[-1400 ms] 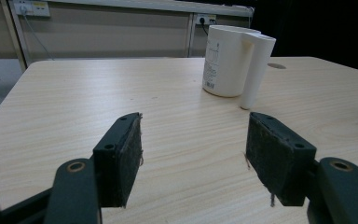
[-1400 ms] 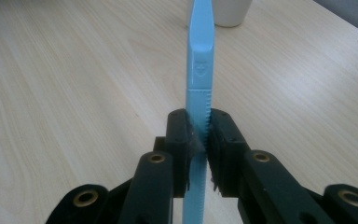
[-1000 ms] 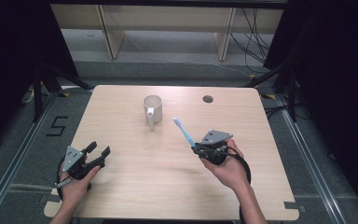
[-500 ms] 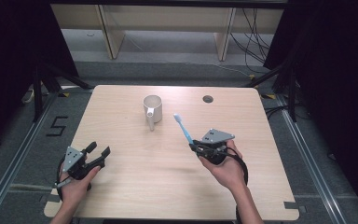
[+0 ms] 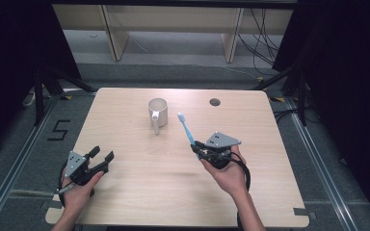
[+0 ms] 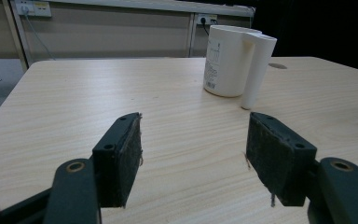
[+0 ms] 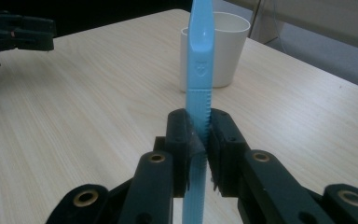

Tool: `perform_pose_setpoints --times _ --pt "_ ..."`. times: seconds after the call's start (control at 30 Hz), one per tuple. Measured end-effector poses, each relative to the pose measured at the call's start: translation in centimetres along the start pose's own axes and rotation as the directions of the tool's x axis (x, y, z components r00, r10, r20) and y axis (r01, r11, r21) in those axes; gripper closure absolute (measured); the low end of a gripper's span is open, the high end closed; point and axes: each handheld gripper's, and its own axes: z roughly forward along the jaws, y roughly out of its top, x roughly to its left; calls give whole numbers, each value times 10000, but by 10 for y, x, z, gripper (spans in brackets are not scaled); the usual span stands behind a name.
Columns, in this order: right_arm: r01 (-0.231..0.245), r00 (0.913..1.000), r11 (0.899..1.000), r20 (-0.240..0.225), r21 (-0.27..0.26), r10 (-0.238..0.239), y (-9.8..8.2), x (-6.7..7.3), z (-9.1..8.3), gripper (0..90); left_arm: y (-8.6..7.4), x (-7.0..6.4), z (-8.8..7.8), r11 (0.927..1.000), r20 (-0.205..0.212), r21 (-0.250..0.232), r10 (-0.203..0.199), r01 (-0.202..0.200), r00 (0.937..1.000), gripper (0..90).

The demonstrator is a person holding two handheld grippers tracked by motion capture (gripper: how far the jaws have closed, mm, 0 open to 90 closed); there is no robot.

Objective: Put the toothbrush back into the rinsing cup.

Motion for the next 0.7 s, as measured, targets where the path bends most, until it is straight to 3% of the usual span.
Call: perform_pose_setpoints --times 0.4,0.47,0.5,0.57,0.7 --pt "-276 9996 9956 -50 -895 273 -1 4 6 795 0 0 0 10000 1 1 3 -3 10000 352" --pt "-162 9998 9938 130 -1099 177 -1 3 6 795 0 0 0 10000 15 -1 -2 2 10000 352" --pt "-454 9990 9936 -26 -1031 454 -1 4 6 794 0 0 0 10000 15 -1 -2 2 10000 352" --pt "-411 9991 9906 79 -1307 425 -1 4 6 795 0 0 0 10000 10 1 -1 1 10000 352" --pt "-557 9984 9901 -8 -1287 561 -2 5 6 795 0 0 0 10000 14 -25 -14 14 10000 352"
